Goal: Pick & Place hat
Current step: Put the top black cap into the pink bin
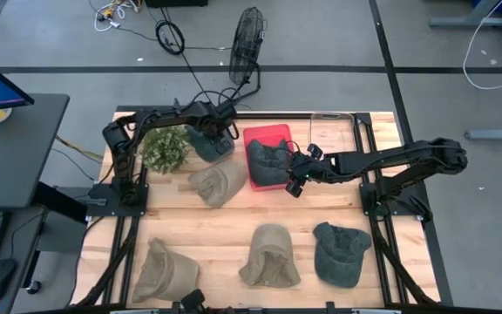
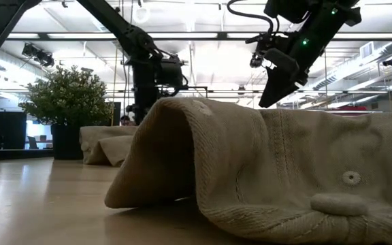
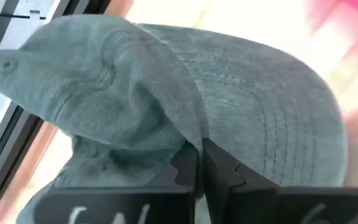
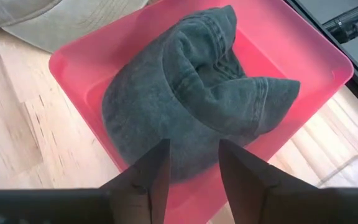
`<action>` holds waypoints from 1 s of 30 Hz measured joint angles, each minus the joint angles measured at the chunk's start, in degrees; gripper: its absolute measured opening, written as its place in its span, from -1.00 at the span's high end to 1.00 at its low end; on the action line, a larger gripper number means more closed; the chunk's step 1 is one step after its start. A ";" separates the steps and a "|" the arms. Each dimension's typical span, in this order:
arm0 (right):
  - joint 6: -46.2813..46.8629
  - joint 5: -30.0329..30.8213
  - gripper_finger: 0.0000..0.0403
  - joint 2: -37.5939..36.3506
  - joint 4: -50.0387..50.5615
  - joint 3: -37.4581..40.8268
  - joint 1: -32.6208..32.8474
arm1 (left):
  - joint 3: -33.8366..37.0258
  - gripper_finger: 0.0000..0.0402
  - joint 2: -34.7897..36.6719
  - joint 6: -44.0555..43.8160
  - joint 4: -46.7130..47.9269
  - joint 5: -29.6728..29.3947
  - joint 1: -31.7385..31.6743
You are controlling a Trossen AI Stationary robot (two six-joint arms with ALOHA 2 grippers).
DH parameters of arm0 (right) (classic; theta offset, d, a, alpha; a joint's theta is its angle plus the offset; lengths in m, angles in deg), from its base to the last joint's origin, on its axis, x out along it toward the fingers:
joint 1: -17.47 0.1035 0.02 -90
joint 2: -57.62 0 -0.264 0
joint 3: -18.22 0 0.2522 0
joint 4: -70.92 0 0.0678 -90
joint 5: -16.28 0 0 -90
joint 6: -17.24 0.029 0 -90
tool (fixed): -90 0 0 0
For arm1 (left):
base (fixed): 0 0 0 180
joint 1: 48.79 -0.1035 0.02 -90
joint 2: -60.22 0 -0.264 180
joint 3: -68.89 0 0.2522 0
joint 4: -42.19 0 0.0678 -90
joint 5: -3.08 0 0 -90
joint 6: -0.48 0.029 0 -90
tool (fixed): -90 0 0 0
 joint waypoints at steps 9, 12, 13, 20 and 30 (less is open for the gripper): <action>0.00 0.00 0.30 0.00 0.31 0.00 0.00 | -3.93 0.97 10.48 -1.10 4.07 -7.05 9.32; 0.00 0.00 0.30 0.00 0.33 0.00 0.00 | -4.15 0.96 14.05 -1.95 2.41 -7.14 14.14; 0.05 0.00 0.30 0.00 0.31 0.00 0.00 | -4.15 0.96 14.88 -1.96 1.79 -7.04 15.80; 2.84 -4.12 0.30 -0.42 2.74 0.00 1.13 | -4.17 0.96 15.10 0.33 -10.18 -6.80 26.20; 16.39 -5.61 0.38 -7.32 21.99 0.00 7.95 | -4.17 0.96 7.33 1.02 -27.63 -7.03 29.99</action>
